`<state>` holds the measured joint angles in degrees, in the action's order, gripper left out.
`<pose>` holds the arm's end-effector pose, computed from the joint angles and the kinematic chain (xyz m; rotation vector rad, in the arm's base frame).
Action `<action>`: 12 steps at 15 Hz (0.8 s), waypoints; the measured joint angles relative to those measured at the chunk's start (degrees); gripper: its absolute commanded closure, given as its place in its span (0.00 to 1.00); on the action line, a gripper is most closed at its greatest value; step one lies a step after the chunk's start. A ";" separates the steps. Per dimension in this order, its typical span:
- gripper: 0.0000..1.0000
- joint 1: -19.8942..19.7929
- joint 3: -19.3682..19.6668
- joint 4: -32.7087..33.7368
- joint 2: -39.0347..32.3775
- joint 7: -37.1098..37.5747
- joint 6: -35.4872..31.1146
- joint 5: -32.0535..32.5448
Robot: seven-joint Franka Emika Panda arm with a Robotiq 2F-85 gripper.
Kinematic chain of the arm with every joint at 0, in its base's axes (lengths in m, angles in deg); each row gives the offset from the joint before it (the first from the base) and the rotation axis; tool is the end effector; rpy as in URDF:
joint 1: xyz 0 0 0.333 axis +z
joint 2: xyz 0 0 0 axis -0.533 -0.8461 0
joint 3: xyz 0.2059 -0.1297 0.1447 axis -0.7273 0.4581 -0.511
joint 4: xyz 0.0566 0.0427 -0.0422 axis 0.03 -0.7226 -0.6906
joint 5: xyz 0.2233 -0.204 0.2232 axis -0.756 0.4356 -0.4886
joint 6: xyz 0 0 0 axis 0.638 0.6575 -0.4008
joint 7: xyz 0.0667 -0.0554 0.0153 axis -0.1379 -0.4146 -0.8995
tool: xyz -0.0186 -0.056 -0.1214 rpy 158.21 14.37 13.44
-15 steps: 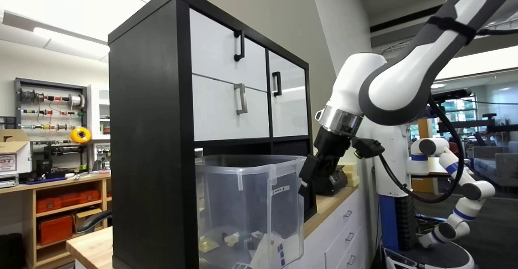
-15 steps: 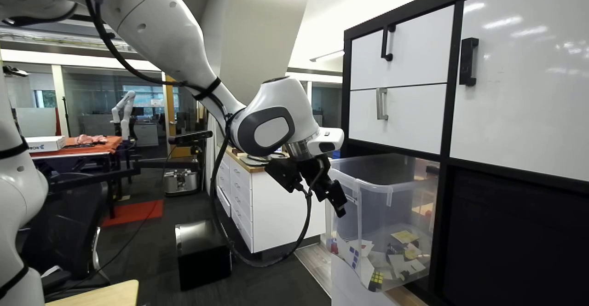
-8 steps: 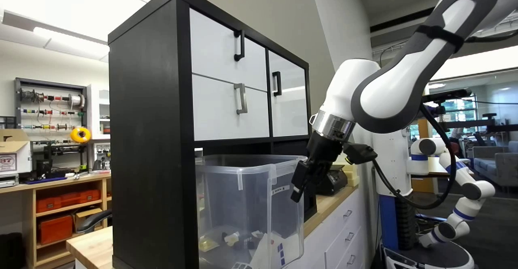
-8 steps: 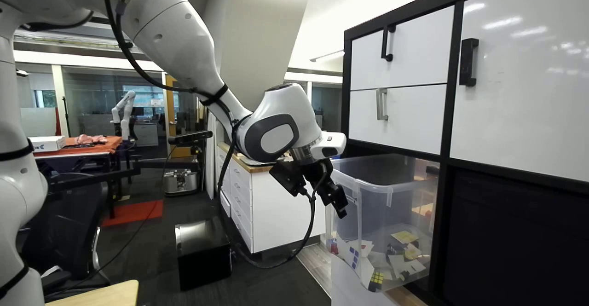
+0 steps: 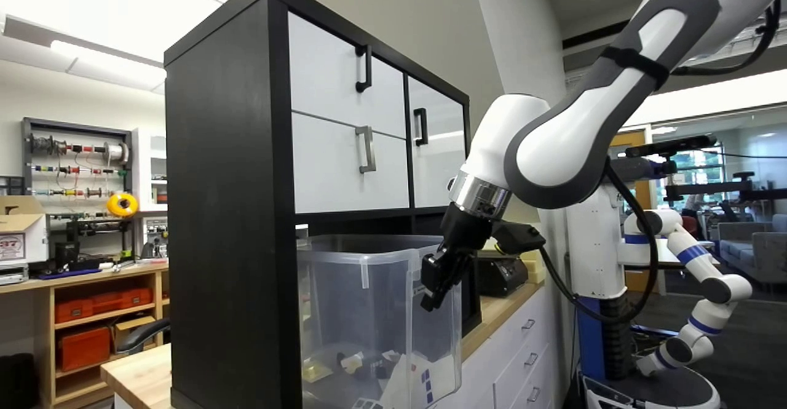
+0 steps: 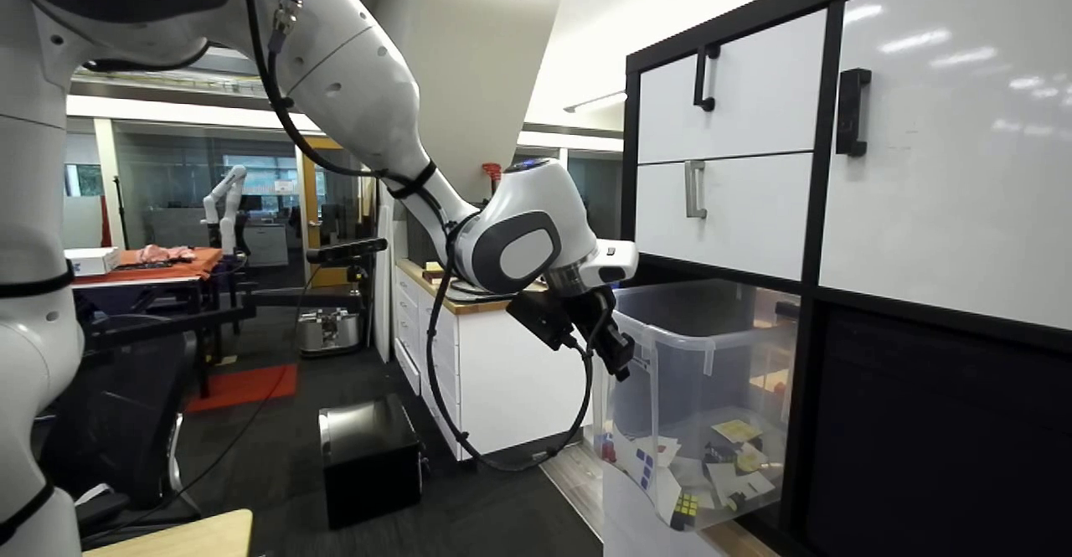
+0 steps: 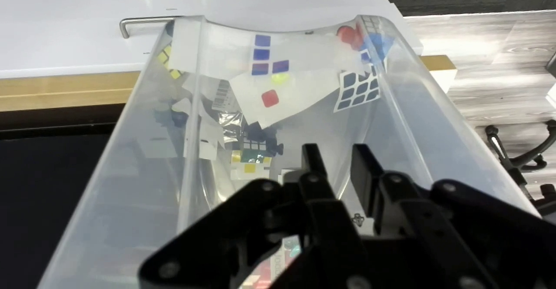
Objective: Push the clear storage bin under the cabinet
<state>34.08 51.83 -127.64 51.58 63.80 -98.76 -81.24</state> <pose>0.5695 0.0332 0.3128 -2.9810 0.0976 -0.7859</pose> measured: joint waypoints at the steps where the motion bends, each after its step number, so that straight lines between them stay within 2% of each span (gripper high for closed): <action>1: 0.99 0.15 0.00 1.12 -0.96 0.02 -0.01 0.14; 2: 0.93 0.26 0.00 2.19 -1.87 0.02 -0.03 0.31; 9: 0.97 1.29 1.69 9.02 -7.34 0.38 -0.24 3.92; 10: 0.90 1.46 2.17 10.13 -8.19 0.52 -0.24 4.42; 12: 0.90 1.92 3.23 12.38 -9.85 0.80 -0.24 5.35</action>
<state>36.00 55.06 -115.26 41.73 64.60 -99.01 -75.89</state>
